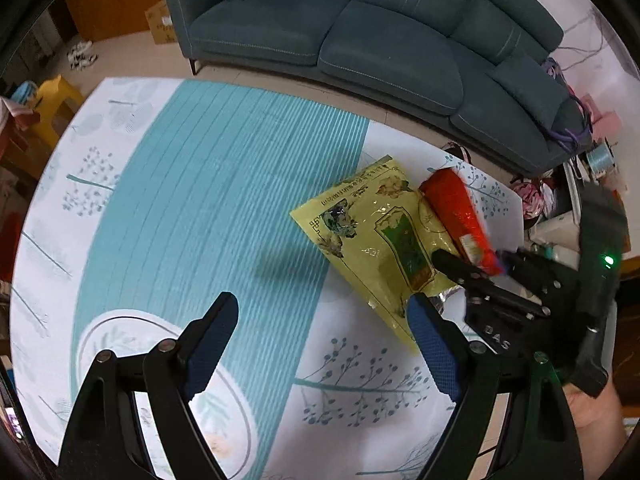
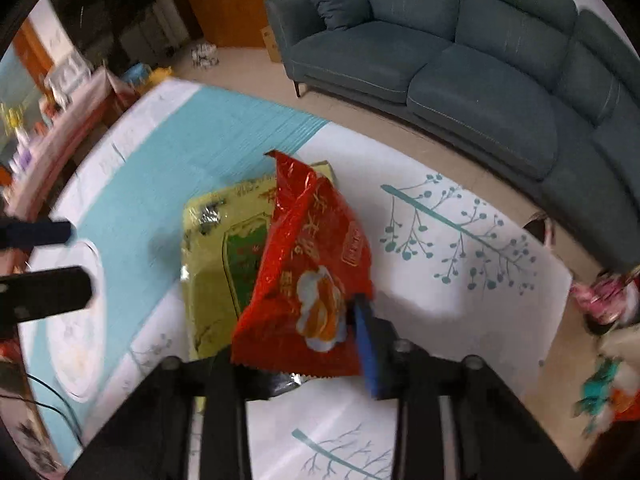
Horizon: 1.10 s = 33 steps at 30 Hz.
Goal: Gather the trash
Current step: 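Grasp the red chip bag with the right tool while the left tool grasps the yellow-green bag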
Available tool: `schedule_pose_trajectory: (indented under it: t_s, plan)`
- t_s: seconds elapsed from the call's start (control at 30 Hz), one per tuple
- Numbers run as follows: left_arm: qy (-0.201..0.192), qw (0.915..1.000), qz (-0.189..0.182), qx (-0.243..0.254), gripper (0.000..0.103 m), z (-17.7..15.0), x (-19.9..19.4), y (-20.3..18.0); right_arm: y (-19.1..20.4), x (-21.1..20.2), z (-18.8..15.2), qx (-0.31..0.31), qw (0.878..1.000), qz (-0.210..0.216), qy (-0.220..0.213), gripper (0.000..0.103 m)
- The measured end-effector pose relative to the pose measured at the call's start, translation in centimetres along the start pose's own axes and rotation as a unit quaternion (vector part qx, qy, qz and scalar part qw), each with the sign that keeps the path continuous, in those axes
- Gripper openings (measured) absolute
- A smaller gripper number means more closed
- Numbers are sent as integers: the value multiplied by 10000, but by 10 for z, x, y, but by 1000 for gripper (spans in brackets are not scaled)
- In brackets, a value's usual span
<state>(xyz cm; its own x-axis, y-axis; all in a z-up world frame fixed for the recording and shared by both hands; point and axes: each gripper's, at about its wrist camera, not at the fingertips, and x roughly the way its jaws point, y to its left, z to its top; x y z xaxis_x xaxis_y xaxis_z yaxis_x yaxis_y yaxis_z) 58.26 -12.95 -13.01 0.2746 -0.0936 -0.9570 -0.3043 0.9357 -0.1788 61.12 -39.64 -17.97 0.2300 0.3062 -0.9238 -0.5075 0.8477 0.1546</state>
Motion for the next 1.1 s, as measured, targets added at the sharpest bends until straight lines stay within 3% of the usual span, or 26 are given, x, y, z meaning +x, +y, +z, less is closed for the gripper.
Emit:
schedule_pose_trajectory:
  t_s: [0.1, 0.23, 0.43, 0.6, 0.67, 0.93, 0.97, 1.1]
  plan:
    - [115, 9998, -109, -84, 85, 4, 9, -4, -12, -2, -4, 338, 9990, 269, -69, 12]
    - [349, 9990, -180, -218, 85, 6, 27, -5, -19, 0, -12, 869, 9924, 864, -63, 10]
    - [609, 9969, -220, -454, 85, 5, 50, -4, -6, 6, -28, 1195, 9831, 1385, 23, 9]
    - [779, 9945, -225, -657, 85, -2, 62, -2, -4, 8, -46, 1852, 9657, 1819, 71, 8]
    - [896, 9934, -207, -693, 85, -8, 67, -2, 0, 6, -54, 1969, 9639, 1790, 21, 8]
    - [751, 9954, 11, -592, 85, -24, 66, -8, 9, -1, -65, 1991, 9688, 1476, -26, 8]
    - [744, 9957, -6, -546, 82, -25, 67, -10, 10, -1, -63, 1964, 9700, 1429, -22, 12]
    - [584, 9975, -148, -372, 38, -35, 63, -26, 15, -5, -61, 1807, 9773, 1109, 6, 13]
